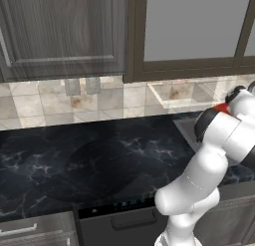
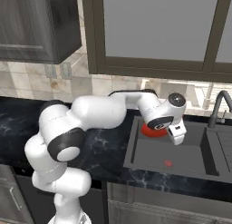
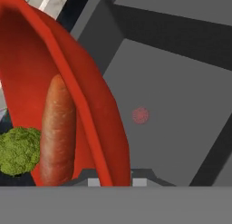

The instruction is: Dump the carrot and broccoli from the bowl so the bowl can be washed. Place the bowl in the sink after clearing the leftovers.

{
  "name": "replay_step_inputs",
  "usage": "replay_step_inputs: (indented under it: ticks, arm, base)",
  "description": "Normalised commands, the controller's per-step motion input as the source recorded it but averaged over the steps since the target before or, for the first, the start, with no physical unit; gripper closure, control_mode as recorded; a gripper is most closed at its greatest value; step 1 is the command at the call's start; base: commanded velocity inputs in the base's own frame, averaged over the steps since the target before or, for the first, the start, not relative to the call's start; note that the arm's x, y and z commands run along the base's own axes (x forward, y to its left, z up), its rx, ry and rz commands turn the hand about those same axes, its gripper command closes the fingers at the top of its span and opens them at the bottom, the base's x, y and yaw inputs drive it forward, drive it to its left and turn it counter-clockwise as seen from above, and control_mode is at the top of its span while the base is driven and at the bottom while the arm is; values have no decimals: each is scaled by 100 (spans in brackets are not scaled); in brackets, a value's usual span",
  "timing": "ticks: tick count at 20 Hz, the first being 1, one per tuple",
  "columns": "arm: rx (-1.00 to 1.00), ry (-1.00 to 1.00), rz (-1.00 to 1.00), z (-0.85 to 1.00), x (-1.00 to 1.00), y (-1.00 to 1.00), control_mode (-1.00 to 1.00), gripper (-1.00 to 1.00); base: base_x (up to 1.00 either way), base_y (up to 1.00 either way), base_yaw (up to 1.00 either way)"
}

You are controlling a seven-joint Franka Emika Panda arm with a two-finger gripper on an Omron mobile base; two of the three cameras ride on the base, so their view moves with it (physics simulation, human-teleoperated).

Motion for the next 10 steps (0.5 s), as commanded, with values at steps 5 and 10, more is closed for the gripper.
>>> replay_step_inputs:
  ticks: [5,10]
  arm:
    - [0,0,0,-33,0,-41,-100,100]
    - [-1,0,0,-26,2,-6,-100,100]
  base:
    - [0,0,0]
    - [0,0,0]
